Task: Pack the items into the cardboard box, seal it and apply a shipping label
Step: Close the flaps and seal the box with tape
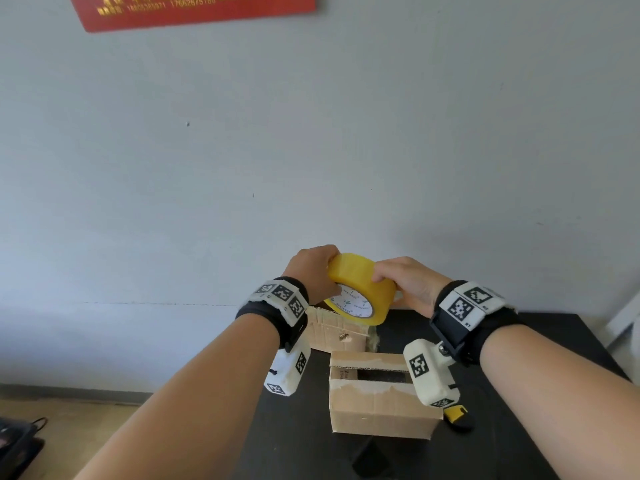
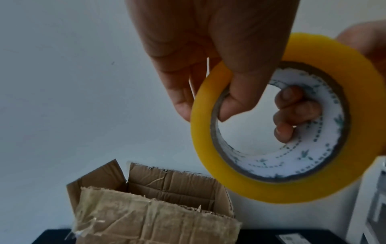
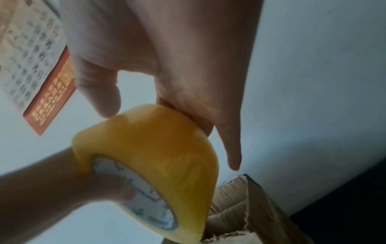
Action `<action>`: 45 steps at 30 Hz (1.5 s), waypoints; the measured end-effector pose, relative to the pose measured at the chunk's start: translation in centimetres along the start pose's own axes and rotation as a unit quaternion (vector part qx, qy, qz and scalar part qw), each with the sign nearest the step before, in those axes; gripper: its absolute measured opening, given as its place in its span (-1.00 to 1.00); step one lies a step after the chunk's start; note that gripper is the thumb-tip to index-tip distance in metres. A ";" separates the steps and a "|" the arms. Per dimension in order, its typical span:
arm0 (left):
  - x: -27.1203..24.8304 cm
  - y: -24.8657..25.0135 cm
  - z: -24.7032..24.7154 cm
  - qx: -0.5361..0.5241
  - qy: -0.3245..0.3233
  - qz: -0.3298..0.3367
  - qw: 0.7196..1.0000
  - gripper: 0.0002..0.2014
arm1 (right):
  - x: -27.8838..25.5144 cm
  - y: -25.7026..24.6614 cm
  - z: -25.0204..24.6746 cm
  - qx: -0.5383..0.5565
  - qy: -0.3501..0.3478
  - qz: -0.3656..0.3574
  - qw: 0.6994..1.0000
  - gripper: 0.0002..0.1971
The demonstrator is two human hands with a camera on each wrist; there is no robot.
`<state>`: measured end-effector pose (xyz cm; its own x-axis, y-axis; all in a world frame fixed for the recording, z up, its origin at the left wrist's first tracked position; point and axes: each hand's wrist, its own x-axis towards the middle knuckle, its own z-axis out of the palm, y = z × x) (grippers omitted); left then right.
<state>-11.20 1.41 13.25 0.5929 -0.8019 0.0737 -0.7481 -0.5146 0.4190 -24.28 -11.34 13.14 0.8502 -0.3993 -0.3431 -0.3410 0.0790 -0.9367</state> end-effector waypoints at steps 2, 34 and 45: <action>-0.1 0.6 0.1 0.029 0.007 0.021 0.999 -0.67 | 0.2 0.3 -0.1 -0.020 0.016 0.001 1.000 -0.89; 0.2 0.7 0.8 -0.224 -0.098 -0.212 0.946 -0.95 | -0.1 -0.1 1.5 -0.356 0.288 -0.441 0.772 -0.78; 0.0 -0.3 0.3 -0.269 -0.067 -0.209 0.938 -0.91 | 0.6 -0.2 1.3 -0.273 0.283 -0.359 0.847 -0.91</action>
<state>-11.03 1.48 12.88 0.7315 -0.6135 -0.2975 -0.1787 -0.5936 0.7847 -23.19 -10.37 13.01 0.6419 -0.5515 0.5328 -0.0836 -0.7411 -0.6662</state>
